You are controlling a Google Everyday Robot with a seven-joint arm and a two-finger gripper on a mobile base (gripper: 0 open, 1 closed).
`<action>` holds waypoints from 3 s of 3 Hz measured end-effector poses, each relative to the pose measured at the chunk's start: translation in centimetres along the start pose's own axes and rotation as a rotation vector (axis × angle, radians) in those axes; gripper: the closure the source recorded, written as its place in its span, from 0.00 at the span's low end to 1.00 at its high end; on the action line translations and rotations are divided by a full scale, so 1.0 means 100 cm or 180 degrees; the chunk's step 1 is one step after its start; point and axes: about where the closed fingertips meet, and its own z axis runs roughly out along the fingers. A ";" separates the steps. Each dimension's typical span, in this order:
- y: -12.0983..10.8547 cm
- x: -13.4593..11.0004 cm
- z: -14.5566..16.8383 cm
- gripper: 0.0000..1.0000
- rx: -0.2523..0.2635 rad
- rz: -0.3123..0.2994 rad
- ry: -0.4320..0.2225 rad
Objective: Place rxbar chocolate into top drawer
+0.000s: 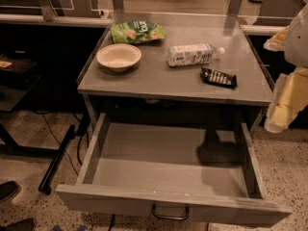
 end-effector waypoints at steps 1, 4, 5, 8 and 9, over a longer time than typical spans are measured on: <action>-0.016 -0.008 0.015 0.00 -0.0016 -0.0008 0.0022; -0.036 -0.030 0.047 0.00 0.0017 0.0146 0.0091; -0.078 -0.049 0.085 0.00 0.0012 0.0263 0.0242; -0.120 -0.042 0.110 0.00 0.0015 0.0423 0.0238; -0.167 -0.031 0.136 0.00 0.0028 0.0569 0.0285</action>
Offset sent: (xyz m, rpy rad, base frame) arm 0.0357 0.0080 -0.0224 -0.0131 0.0380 0.0010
